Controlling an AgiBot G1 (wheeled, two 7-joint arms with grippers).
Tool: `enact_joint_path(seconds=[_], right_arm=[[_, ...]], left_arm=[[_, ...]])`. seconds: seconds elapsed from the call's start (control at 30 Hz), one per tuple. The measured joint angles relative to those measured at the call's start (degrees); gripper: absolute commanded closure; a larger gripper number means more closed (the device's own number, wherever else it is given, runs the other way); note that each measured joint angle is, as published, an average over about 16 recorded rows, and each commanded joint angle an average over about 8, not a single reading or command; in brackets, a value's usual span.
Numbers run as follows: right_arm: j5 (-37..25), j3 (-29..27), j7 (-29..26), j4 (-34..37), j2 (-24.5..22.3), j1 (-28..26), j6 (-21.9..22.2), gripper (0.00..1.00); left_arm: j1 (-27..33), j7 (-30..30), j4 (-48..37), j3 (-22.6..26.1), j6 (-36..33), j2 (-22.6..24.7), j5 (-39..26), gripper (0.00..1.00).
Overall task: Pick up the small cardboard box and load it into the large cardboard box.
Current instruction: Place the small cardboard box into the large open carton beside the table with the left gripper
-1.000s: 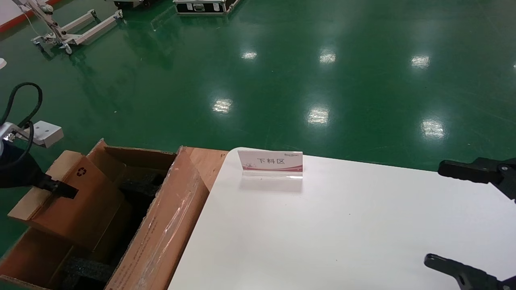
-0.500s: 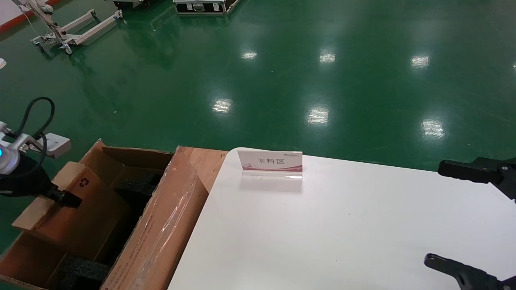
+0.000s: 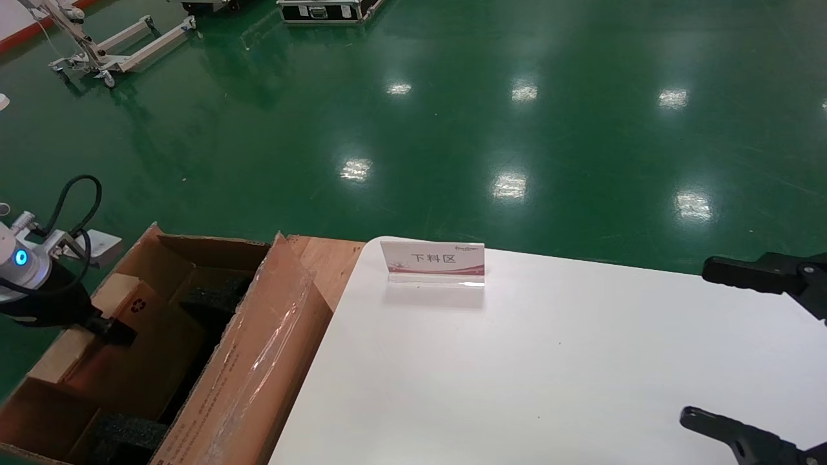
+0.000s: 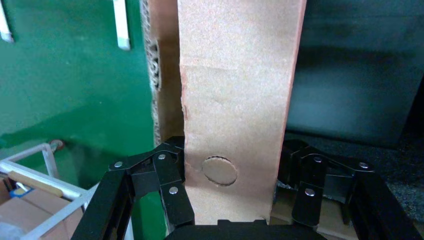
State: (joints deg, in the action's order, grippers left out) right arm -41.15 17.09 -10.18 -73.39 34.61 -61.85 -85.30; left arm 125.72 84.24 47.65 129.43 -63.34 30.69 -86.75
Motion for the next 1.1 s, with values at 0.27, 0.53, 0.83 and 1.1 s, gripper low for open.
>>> enact_joint_path(seconds=[0.27,0.53,0.83,1.1], right_arm=[[0.02,0.01,0.01,0.01,-0.01,0.01,0.01,0.0],[0.03,0.01,0.02,0.02,-0.01,0.01,0.02,0.0],[0.03,0.02,0.01,0.02,-0.01,0.01,0.02,0.0],[0.03,0.02,0.01,0.02,-0.01,0.01,0.02,0.0]], left_arm=[[-2.57,-0.84,-3.18,-0.18,0.04,1.11,1.97,0.26],[-3.21,-1.1,-4.05,-0.27,-0.05,1.34,2.61,0.0],[-2.9,-0.99,-3.66,-0.19,-0.19,1.21,2.26,0.0],[-2.72,-0.94,-3.45,-0.14,-0.25,1.15,2.04,0.0]])
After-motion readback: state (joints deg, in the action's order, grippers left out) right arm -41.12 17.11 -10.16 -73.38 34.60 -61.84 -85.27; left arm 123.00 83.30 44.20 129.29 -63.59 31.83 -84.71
